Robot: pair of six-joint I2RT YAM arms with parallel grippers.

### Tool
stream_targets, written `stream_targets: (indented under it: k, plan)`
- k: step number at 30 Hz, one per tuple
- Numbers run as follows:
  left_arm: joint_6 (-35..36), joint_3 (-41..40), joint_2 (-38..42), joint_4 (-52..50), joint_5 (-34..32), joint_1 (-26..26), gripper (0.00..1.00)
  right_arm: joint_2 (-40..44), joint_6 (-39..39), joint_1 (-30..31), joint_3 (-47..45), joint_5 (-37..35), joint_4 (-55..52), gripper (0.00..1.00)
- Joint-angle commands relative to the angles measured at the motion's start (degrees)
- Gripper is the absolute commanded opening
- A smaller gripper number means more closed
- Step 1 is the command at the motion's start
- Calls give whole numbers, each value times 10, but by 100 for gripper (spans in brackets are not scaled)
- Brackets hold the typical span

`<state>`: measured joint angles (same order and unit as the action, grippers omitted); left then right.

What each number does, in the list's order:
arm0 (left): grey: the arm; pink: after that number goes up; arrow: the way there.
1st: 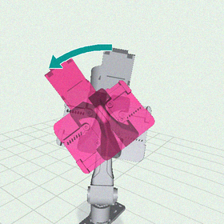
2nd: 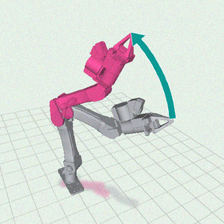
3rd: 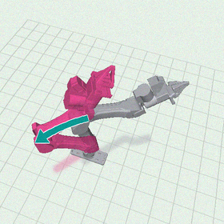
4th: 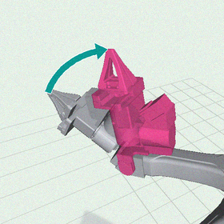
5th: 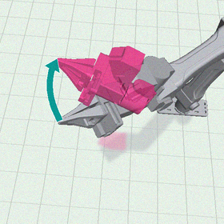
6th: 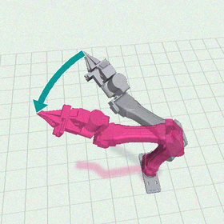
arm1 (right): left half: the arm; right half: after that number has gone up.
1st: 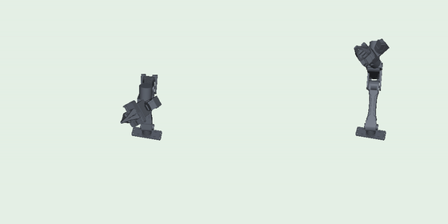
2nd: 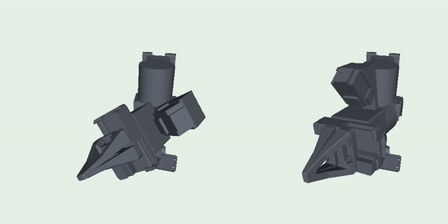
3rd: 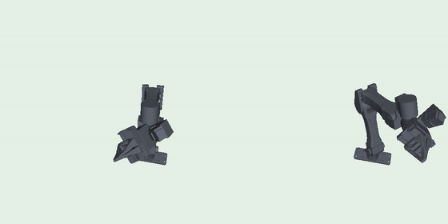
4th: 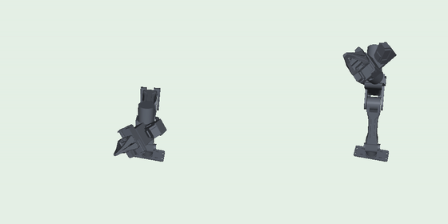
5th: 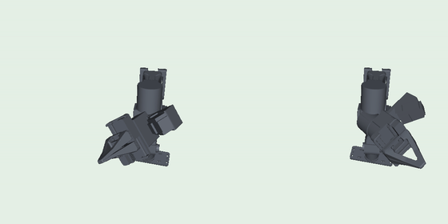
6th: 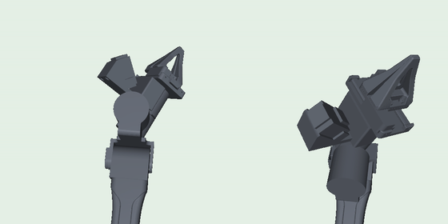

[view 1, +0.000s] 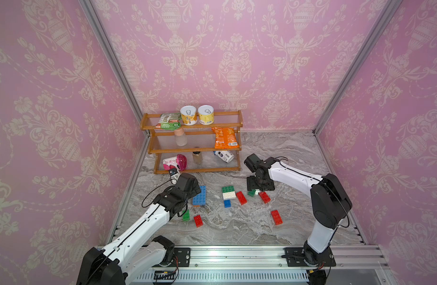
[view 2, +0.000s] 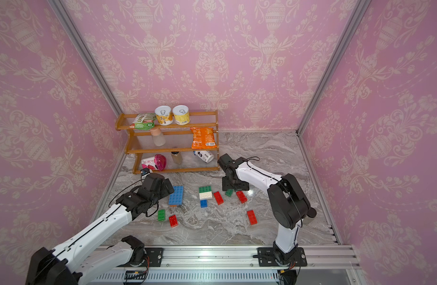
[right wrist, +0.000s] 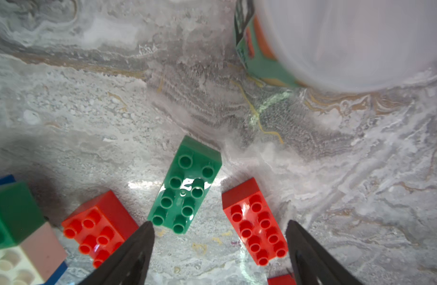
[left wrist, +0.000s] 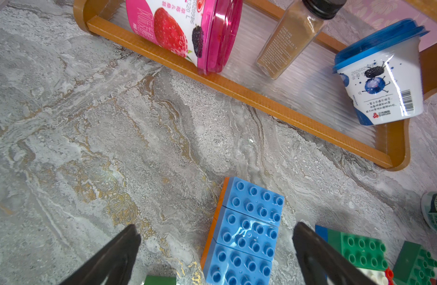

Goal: Assemble a rectangle with lego
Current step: Adjust the lego brick at the center of the board.

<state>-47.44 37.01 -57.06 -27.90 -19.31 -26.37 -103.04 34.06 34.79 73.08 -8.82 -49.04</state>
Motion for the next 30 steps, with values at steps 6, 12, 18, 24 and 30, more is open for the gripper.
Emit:
stream_targets:
  k: [6,12,18,24,30]
  plan:
    - [2,15,-7,3,10,5,99,-42,-55,43,19,-53,-54,89]
    - [2,20,-13,3,15,5,99,-90,-53,39,61,-68,-57,89]
    - [2,20,-11,1,12,5,99,-116,-45,18,83,-54,-30,87]
    - [2,22,-15,1,14,5,99,-143,-50,7,116,-32,-12,85]
    - [2,20,-2,-6,8,5,99,-122,-51,8,132,-41,-47,87]
